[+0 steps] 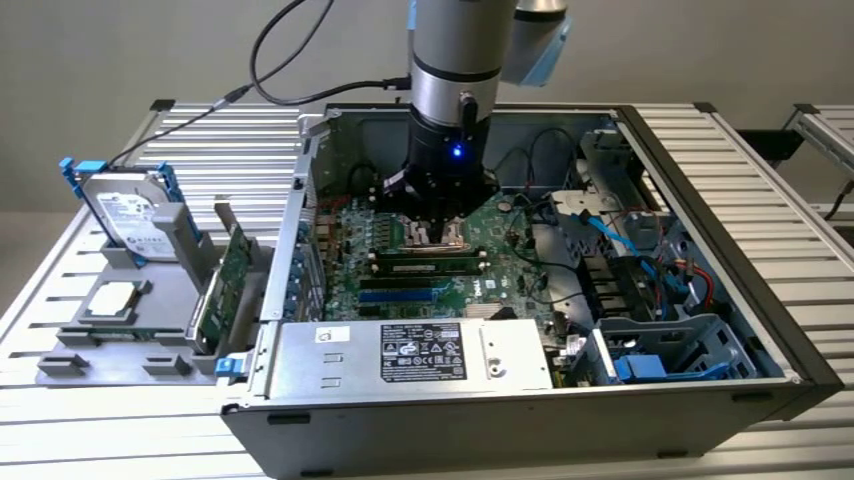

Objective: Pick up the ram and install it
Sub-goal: 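Press down the ram until it locks into place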

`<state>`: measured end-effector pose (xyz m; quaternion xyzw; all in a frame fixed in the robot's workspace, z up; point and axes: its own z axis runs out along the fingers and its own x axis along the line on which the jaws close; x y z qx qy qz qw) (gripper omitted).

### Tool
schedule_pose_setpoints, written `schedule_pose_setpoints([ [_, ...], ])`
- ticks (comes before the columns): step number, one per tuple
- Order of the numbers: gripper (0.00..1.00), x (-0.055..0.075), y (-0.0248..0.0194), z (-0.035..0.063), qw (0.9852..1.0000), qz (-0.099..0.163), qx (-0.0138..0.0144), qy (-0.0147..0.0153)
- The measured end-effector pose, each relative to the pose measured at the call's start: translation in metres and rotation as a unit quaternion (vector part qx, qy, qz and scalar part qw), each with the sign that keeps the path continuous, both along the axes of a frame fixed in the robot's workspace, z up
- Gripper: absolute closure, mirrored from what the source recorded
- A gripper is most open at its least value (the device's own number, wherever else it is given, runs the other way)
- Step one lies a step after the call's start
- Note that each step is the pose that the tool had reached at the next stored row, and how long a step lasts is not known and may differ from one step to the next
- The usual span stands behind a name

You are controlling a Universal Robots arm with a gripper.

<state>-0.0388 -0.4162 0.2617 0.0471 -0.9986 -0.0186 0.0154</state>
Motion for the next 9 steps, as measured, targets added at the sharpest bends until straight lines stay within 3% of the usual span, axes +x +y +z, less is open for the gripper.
schedule_pose_setpoints([
  [2, 0.89, 0.0, -0.0026, 0.0, 1.0, -0.003, 0.0001, -0.0001],
  [9, 0.89, 0.0, -0.0029, 0.0, 1.0, -0.003, 0.0014, 0.0],
])
